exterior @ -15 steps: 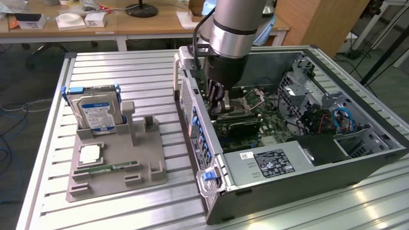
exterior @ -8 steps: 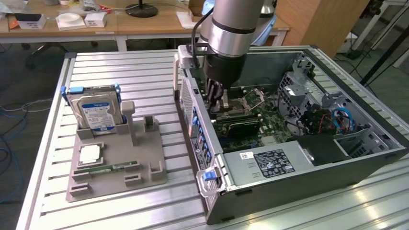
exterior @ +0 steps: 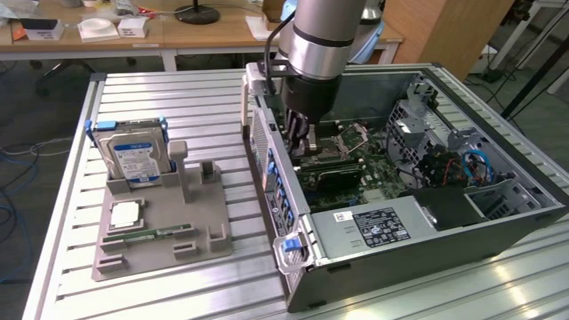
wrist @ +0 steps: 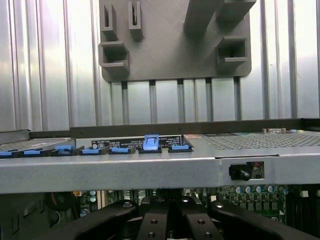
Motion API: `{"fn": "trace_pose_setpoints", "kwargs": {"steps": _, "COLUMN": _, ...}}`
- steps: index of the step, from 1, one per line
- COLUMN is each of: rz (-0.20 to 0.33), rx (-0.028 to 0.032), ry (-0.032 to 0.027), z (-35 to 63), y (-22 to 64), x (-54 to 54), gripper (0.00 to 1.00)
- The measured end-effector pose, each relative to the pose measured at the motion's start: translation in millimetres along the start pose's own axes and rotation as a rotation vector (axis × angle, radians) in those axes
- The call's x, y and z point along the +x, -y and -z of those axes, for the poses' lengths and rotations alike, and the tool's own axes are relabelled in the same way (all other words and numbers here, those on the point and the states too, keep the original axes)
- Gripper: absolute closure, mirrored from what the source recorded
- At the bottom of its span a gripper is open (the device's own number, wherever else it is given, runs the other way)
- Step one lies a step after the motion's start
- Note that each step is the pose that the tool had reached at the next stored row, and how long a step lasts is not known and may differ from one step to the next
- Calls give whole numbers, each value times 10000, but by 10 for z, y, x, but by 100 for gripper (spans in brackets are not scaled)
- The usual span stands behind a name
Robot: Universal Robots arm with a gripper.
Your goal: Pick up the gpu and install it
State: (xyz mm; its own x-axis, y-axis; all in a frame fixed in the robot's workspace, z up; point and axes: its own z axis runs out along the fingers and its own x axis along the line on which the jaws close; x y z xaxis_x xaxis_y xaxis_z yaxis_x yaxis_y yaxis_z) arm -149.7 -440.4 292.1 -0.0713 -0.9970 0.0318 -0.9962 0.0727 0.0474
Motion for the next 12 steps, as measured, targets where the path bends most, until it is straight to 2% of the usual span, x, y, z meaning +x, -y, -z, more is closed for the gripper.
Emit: {"fn": "trace_pose_setpoints", "kwargs": {"steps": 12, "rz": 1, "rx": 1, "ry": -1, "z": -2, "y": -25, "x": 27, "gripper": 89}}
